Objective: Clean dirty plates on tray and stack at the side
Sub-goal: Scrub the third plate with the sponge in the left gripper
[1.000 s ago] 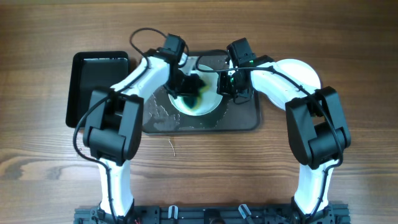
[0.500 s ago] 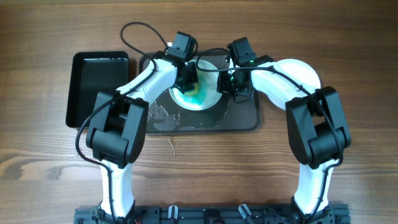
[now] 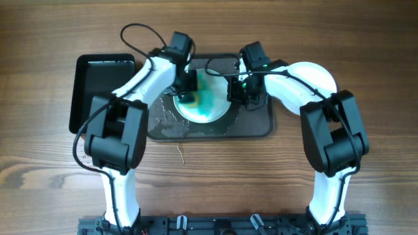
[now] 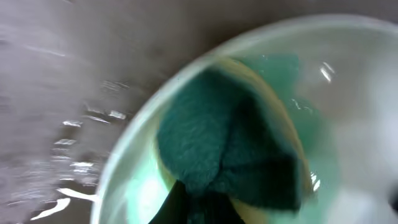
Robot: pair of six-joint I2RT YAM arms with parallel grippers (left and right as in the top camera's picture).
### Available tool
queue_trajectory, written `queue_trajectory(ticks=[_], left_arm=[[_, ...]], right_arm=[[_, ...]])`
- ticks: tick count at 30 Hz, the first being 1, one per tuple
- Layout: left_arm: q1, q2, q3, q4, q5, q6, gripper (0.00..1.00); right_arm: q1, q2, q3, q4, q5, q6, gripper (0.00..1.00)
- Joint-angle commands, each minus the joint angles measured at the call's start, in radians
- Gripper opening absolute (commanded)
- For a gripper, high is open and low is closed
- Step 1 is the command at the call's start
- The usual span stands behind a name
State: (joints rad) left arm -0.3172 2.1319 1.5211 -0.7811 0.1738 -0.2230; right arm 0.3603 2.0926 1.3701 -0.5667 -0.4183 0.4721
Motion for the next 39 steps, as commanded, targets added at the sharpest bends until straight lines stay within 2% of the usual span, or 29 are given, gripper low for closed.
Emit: queue_trajectory(ticks=[1, 6, 10, 11, 13, 16, 17, 19, 22, 25, 28, 30, 31, 33, 35, 39], left_arm=[[-0.034, 0.059, -0.051, -0.016, 0.428, 0.167, 0.04], [-0.034, 0.059, -0.051, 0.082, 0.472, 0.167, 0.04], [-0.034, 0.059, -0.051, 0.164, 0.335, 0.14, 0.04], [-0.034, 0.059, -0.051, 0.188, 0.204, 0.085, 0.04], [-0.034, 0.059, -0.051, 0.209, -0.152, -0.064, 0.04], [-0.034, 0.059, -0.051, 0.181, -0.615, -0.282, 0.04], [-0.034, 0.059, -0.051, 0.171, -0.684, -0.303, 0.04], [-0.033, 0.059, -0.051, 0.159, -0.701, -0.306, 0.04], [-0.039, 0.059, -0.051, 0.105, -0.621, -0.306, 0.04], [-0.046, 0.059, -0.051, 0.049, -0.45, -0.299, 0.04], [-0.05, 0.059, -0.051, 0.019, -0.106, -0.163, 0.04], [-0.05, 0.059, -0.051, 0.011, 0.222, 0.01, 0.04], [-0.051, 0.059, -0.051, 0.005, 0.341, 0.076, 0.04], [-0.052, 0.059, -0.051, -0.002, 0.504, 0.174, 0.04], [-0.052, 0.059, -0.051, 0.007, 0.565, 0.206, 0.04], [-0.051, 0.059, -0.051, 0.052, 0.57, 0.217, 0.04]], right_arm=[[0.011, 0.011, -0.005, 0.032, -0.172, -0.051, 0.04], [0.011, 0.011, -0.004, 0.033, -0.175, -0.05, 0.04], [0.011, 0.011, -0.005, 0.032, -0.174, -0.051, 0.04], [0.011, 0.011, -0.005, 0.032, -0.174, -0.051, 0.04], [0.011, 0.011, -0.005, 0.033, -0.174, -0.051, 0.04], [0.011, 0.011, -0.005, 0.035, -0.173, -0.051, 0.04], [0.011, 0.011, -0.005, 0.034, -0.167, -0.05, 0.04], [0.011, 0.011, -0.005, 0.034, -0.163, -0.051, 0.04], [0.011, 0.011, -0.005, 0.034, -0.163, -0.05, 0.04], [0.011, 0.011, -0.005, 0.034, -0.163, -0.05, 0.04], [0.011, 0.011, -0.004, 0.032, -0.163, -0.049, 0.04], [0.011, 0.011, -0.005, 0.032, -0.163, -0.045, 0.04], [0.011, 0.011, -0.005, 0.032, -0.163, -0.043, 0.04], [0.011, 0.011, -0.004, 0.032, -0.163, -0.042, 0.04], [0.011, 0.011, -0.005, 0.032, -0.163, -0.042, 0.04], [0.011, 0.011, -0.005, 0.033, -0.163, -0.042, 0.04]])
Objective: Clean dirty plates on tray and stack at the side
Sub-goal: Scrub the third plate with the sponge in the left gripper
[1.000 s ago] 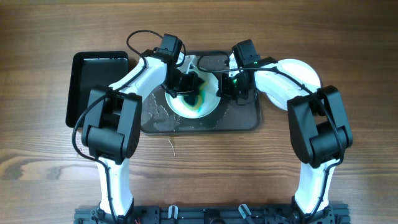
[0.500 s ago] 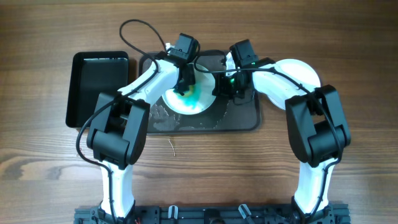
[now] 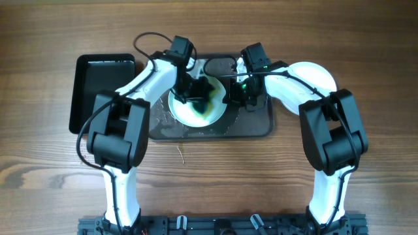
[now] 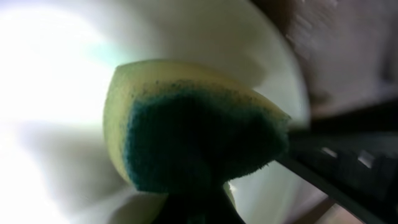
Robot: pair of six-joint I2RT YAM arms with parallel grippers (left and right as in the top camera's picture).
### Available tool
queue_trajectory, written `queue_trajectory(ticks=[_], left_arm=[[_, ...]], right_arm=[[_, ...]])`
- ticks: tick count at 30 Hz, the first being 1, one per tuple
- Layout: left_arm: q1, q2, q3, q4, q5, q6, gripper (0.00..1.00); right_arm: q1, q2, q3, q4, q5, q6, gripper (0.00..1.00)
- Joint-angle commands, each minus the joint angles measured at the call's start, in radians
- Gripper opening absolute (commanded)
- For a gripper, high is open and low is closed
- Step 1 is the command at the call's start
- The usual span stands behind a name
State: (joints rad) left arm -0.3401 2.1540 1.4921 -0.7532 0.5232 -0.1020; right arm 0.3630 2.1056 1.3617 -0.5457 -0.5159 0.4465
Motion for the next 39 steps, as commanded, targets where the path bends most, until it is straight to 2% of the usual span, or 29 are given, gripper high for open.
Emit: queue_trajectory(ticks=[1, 4, 7, 10, 14, 17, 19, 22, 24, 26, 29, 31, 34, 36, 39], left_arm=[[-0.028, 0.037, -0.023, 0.041, 0.22, 0.095, 0.04], [-0.027, 0.037, -0.023, 0.1, 0.208, 0.094, 0.04], [-0.023, 0.037, -0.022, 0.154, 0.061, 0.036, 0.04], [-0.015, 0.037, -0.022, 0.175, -0.315, -0.141, 0.04], [-0.016, 0.037, -0.022, 0.12, -0.855, -0.347, 0.04], [-0.017, 0.037, -0.022, 0.063, -1.062, -0.406, 0.04], [-0.017, 0.037, -0.022, 0.034, -1.089, -0.409, 0.04], [-0.018, 0.037, -0.022, -0.014, -1.041, -0.408, 0.04], [-0.018, 0.037, -0.022, -0.048, -0.953, -0.407, 0.04], [-0.018, 0.037, -0.022, -0.085, -0.801, -0.368, 0.04], [-0.018, 0.037, -0.022, -0.121, -0.465, -0.186, 0.04], [-0.018, 0.037, -0.022, -0.143, -0.192, -0.012, 0.04], [-0.018, 0.037, -0.022, -0.166, 0.095, 0.186, 0.04], [-0.018, 0.037, -0.022, -0.167, 0.187, 0.261, 0.04], [-0.016, 0.037, -0.022, -0.136, 0.212, 0.279, 0.04]], right_arm=[[0.008, -0.002, 0.004, 0.012, -0.066, -0.018, 0.04], [0.008, -0.002, 0.004, 0.013, -0.066, -0.017, 0.04], [0.008, -0.002, 0.004, 0.013, -0.066, -0.017, 0.04], [0.008, -0.002, 0.004, 0.013, -0.065, -0.018, 0.04], [0.008, -0.002, 0.004, 0.013, -0.065, -0.018, 0.04], [0.008, -0.002, 0.004, 0.014, -0.061, -0.017, 0.04], [0.008, -0.002, 0.004, 0.014, -0.058, -0.018, 0.04], [0.008, -0.002, 0.004, 0.014, -0.058, -0.018, 0.04], [0.008, -0.002, 0.004, 0.014, -0.058, -0.018, 0.04], [0.008, -0.002, 0.004, 0.014, -0.058, -0.018, 0.04], [0.008, -0.002, 0.004, 0.016, -0.056, -0.018, 0.04], [0.008, -0.002, 0.004, 0.016, -0.054, -0.017, 0.04], [0.006, -0.002, 0.004, 0.016, -0.054, -0.017, 0.04], [0.003, -0.002, 0.004, 0.016, -0.054, -0.017, 0.04], [0.003, -0.002, 0.004, 0.014, -0.054, -0.018, 0.04]])
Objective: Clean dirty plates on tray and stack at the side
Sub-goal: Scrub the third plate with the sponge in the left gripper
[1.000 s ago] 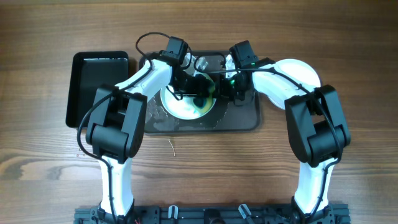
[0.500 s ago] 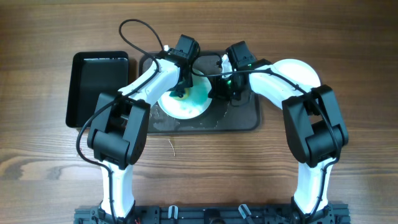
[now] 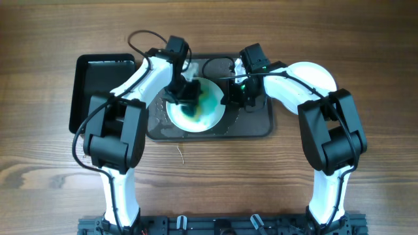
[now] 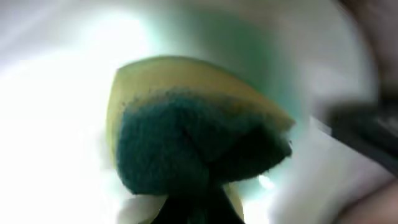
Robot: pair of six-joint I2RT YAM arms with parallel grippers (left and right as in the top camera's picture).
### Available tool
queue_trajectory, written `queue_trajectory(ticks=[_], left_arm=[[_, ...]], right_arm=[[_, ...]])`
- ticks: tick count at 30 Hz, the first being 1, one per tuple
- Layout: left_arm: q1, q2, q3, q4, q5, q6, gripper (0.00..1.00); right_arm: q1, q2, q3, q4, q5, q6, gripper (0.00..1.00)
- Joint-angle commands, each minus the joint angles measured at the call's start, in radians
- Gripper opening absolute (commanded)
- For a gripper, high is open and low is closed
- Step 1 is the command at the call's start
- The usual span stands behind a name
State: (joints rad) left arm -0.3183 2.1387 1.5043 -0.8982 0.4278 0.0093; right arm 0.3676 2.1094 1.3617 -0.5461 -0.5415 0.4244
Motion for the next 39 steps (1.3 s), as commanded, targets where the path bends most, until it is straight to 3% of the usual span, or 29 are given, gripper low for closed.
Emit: queue_trajectory(ticks=[1, 4, 5, 8, 13, 17, 23, 26, 28, 31, 35, 39], left_arm=[[-0.037, 0.052, -0.034, 0.023, 0.308, 0.167, 0.04], [-0.032, 0.052, -0.034, 0.08, 0.263, 0.146, 0.04], [-0.03, 0.052, -0.034, 0.111, 0.189, 0.087, 0.04], [-0.026, 0.052, -0.029, 0.171, -0.13, -0.116, 0.04], [-0.026, 0.05, -0.014, 0.135, -0.806, -0.459, 0.04], [-0.026, 0.049, -0.014, 0.083, -0.942, -0.497, 0.04], [-0.05, 0.049, -0.014, 0.009, -0.869, -0.513, 0.04], [-0.068, 0.049, -0.014, 0.005, -0.612, -0.361, 0.04], [-0.08, 0.049, -0.014, 0.001, -0.278, -0.145, 0.04], [-0.09, 0.049, -0.014, -0.003, 0.034, 0.03, 0.04], [-0.089, 0.049, -0.014, 0.049, 0.205, 0.088, 0.04], [-0.089, 0.049, -0.014, 0.116, 0.227, 0.084, 0.04]], right_arm=[[-0.002, -0.005, 0.004, 0.014, -0.029, 0.005, 0.04], [-0.002, -0.005, 0.004, 0.014, -0.029, 0.005, 0.04], [-0.002, -0.005, 0.004, 0.014, -0.029, 0.005, 0.04], [-0.002, -0.005, 0.004, 0.015, -0.028, 0.005, 0.04], [-0.002, -0.005, 0.004, 0.014, -0.028, 0.005, 0.04], [-0.002, -0.005, 0.004, 0.015, -0.028, 0.004, 0.04], [-0.002, -0.005, 0.004, 0.017, -0.028, 0.005, 0.04], [-0.002, -0.005, 0.004, 0.017, -0.028, 0.005, 0.04], [-0.002, -0.005, 0.004, 0.016, -0.029, 0.005, 0.04], [-0.002, -0.005, 0.004, 0.015, -0.029, 0.005, 0.04], [-0.002, -0.005, 0.004, 0.014, -0.029, 0.005, 0.04], [-0.002, -0.005, 0.004, 0.014, -0.029, 0.004, 0.04]])
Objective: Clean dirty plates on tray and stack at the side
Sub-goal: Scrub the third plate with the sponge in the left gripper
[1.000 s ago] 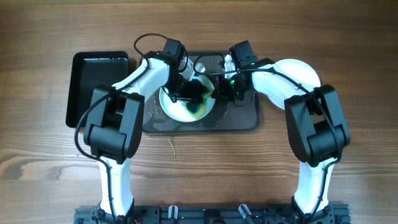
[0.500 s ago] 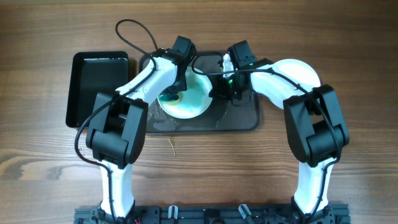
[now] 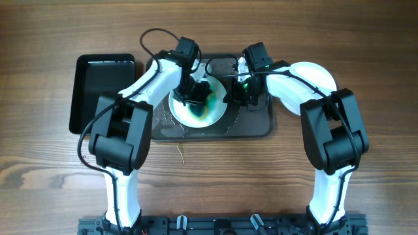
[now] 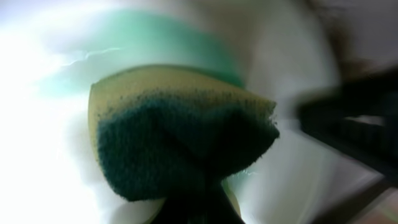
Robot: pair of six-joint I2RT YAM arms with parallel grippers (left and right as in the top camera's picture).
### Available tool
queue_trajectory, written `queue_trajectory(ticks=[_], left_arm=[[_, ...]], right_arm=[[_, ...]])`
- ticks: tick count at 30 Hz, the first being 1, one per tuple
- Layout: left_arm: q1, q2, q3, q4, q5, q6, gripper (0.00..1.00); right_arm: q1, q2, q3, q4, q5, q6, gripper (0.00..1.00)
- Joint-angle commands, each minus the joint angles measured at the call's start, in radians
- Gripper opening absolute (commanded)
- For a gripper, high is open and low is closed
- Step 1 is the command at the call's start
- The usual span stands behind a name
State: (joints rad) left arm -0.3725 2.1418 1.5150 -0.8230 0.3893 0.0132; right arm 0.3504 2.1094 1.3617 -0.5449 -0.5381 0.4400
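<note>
A white plate [image 3: 196, 116] smeared with green lies on the dark grey tray [image 3: 251, 124]. My left gripper [image 3: 194, 92] is shut on a yellow and green sponge [image 3: 200, 89] and presses it on the plate's upper part. In the left wrist view the sponge [image 4: 180, 130] fills the middle, green pad up, over the bright plate [image 4: 37, 99], and the left gripper [image 4: 199, 208] shows only as a dark mass under it. My right gripper [image 3: 233, 92] is at the plate's right rim and appears shut on it; it is the dark blur [image 4: 354, 118] at the right.
A black tray [image 3: 98, 88] stands to the left of the grey one. Water streaks cover the grey tray's left and front parts [image 3: 163, 121]. A black cable [image 3: 219, 64] loops over the tray's back edge. Both arms meet above the tray.
The left gripper with the sponge has moved from the plate's left middle to its upper right part. The plate sits slightly further back and right. The right gripper stays at the rim.
The sponge was on the plate's upper left, then near its top centre, then at its left middle, and now at its upper right. The plate shifted a little each time. The right gripper stayed at the right rim throughout, and the green smear remains.
</note>
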Motion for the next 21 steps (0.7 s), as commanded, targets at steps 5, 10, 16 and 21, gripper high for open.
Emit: queue_trajectory(ticks=[5, 10, 16, 21], left_arm=[[-0.031, 0.046, -0.024, 0.106, 0.262, 0.076, 0.04], [-0.009, 0.046, -0.018, 0.185, -0.02, -0.164, 0.04], [0.016, 0.038, 0.039, 0.087, -0.544, -0.34, 0.04], [0.016, 0.001, 0.081, 0.001, -0.66, -0.339, 0.04]], right_arm=[[0.015, -0.005, 0.004, 0.012, -0.032, -0.014, 0.04], [0.015, -0.005, 0.004, 0.012, -0.032, -0.014, 0.04], [0.015, -0.005, 0.004, 0.01, -0.031, -0.014, 0.05], [0.015, -0.005, 0.004, 0.003, 0.013, -0.014, 0.04]])
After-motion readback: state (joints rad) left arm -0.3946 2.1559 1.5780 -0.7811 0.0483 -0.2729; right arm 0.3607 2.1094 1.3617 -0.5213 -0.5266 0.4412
